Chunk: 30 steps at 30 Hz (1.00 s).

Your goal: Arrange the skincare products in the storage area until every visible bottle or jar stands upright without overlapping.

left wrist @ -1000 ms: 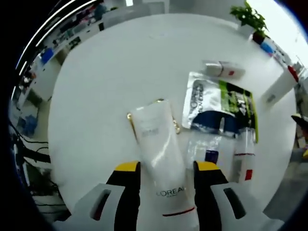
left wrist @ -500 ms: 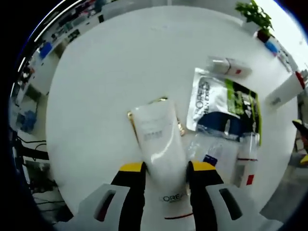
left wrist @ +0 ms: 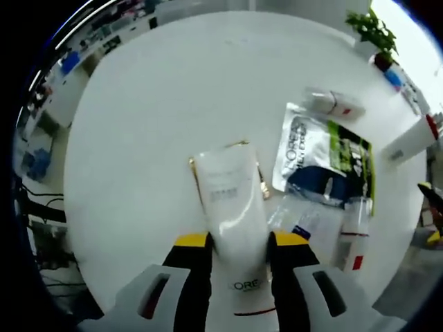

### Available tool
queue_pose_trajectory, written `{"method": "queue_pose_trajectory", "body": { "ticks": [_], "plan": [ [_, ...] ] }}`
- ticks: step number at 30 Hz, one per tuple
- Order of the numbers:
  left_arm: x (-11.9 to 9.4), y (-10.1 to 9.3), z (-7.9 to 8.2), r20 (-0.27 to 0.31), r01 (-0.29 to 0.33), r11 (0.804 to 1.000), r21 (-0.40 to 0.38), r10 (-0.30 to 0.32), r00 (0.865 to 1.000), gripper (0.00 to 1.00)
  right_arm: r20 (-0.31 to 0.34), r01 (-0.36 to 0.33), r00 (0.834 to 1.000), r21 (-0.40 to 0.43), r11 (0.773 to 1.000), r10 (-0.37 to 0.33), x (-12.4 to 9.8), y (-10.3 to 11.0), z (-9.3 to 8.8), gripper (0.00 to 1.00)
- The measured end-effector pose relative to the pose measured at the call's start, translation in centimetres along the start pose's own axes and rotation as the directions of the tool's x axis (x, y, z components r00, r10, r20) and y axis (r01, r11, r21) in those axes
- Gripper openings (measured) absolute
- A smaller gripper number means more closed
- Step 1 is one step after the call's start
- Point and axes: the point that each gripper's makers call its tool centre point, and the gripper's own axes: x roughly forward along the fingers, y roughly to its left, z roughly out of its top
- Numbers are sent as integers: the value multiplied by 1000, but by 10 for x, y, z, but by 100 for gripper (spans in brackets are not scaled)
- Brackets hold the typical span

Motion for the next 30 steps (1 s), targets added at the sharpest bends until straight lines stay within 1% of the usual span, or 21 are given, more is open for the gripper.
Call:
{"method": "queue_pose_trajectory", "body": {
  "ticks": [8, 15, 21, 24, 30],
  "plan": [
    [0, 0, 0, 2, 2, 1000, 2, -2, 1000, 28, -5, 0, 1000, -6, 1000, 0, 0, 0, 0, 88],
    [-1, -1, 0, 15, 6, 1000, -26, -6, 1000, 27, 4, -1, 1000, -21, 1000, 1, -1, 2, 7, 88],
    [-2, -1, 0, 18, 4, 1000, -25, -4, 1000, 27, 13, 2, 1000, -33, 999, -1, -4, 1, 11, 88],
    [-3, -2, -1, 16, 12, 999, -44, -11, 1000, 27, 18, 6, 1000, -39, 999, -5, -6, 0, 13, 88],
    [-7, -9, -3, 17, 12, 1000, -21, -12, 1000, 27, 42, 14, 999, -50, 999, -12, -10, -4, 19, 88]
  ]
}}
